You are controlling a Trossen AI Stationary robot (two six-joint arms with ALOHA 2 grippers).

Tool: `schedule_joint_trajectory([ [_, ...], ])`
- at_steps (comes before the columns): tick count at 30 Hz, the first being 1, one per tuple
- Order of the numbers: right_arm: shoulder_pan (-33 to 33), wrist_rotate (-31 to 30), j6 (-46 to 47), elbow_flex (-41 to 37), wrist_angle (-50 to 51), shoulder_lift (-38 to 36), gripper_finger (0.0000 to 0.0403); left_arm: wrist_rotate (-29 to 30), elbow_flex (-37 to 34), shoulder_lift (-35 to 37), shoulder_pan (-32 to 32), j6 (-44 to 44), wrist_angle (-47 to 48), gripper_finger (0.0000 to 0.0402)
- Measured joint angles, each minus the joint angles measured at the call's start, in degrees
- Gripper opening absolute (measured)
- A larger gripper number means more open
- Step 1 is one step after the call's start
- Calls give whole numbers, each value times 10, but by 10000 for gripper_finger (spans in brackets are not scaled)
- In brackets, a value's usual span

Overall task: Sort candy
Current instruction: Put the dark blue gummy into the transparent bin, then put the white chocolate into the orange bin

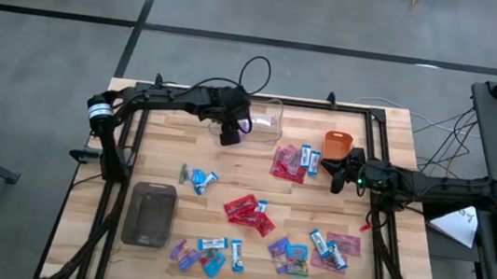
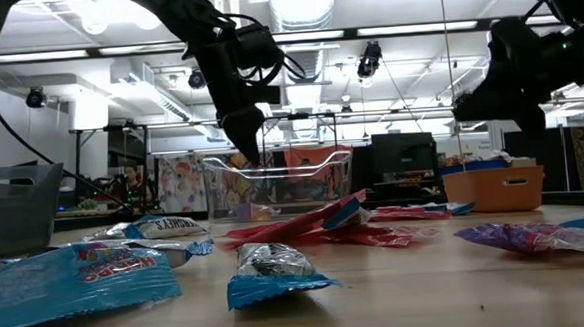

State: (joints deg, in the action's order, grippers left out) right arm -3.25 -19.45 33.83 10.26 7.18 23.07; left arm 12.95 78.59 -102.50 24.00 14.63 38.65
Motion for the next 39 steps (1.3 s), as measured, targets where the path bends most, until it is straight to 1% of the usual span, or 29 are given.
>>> schedule_joint_trajectory([
  [3, 0, 5, -11, 18, -1, 0, 73, -1, 0, 6, -6, -25, 18, 174],
  [5, 0, 6, -22, 32, 8, 2, 85, -8, 0, 15, -14, -45, 22, 180],
  [9, 0, 4, -26, 66, 48, 19, 104, -39, -3, 43, -45, -68, 17, 182],
  [14, 0, 4, -39, 123, 115, 71, 111, -42, -15, 86, -99, -88, -8, 183],
  [17, 0, 3, -57, 160, 164, 110, 112, -46, -56, 125, -137, -99, -58, 183],
  [21, 0, 7, -112, 199, 216, 161, 112, -48, -135, 187, -192, -142, -139, 183],
  [22, 0, 16, -139, 207, 229, 172, 112, -47, -156, 203, -208, -155, -161, 183],
  [26, 0, 87, -222, 230, 255, 213, 112, -45, -226, 254, -274, -201, -257, 181],
  [28, 0, 125, -244, 242, 255, 230, 112, -37, -251, 274, -303, -212, -303, 178],
  [30, 0, 158, -244, 252, 262, 247, 112, -12, -271, 290, -326, -214, -328, 174],
  [34, 0, 204, -218, 281, 281, 269, 112, 46, -286, 307, -353, -222, -334, 168],
  [36, 0, 219, -177, 293, 303, 284, 113, 65, -287, 311, -354, -222, -336, 167],
  [39, 0, 261, -104, 305, 320, 304, 122, 84, -288, 310, -352, -222, -336, 166],
])
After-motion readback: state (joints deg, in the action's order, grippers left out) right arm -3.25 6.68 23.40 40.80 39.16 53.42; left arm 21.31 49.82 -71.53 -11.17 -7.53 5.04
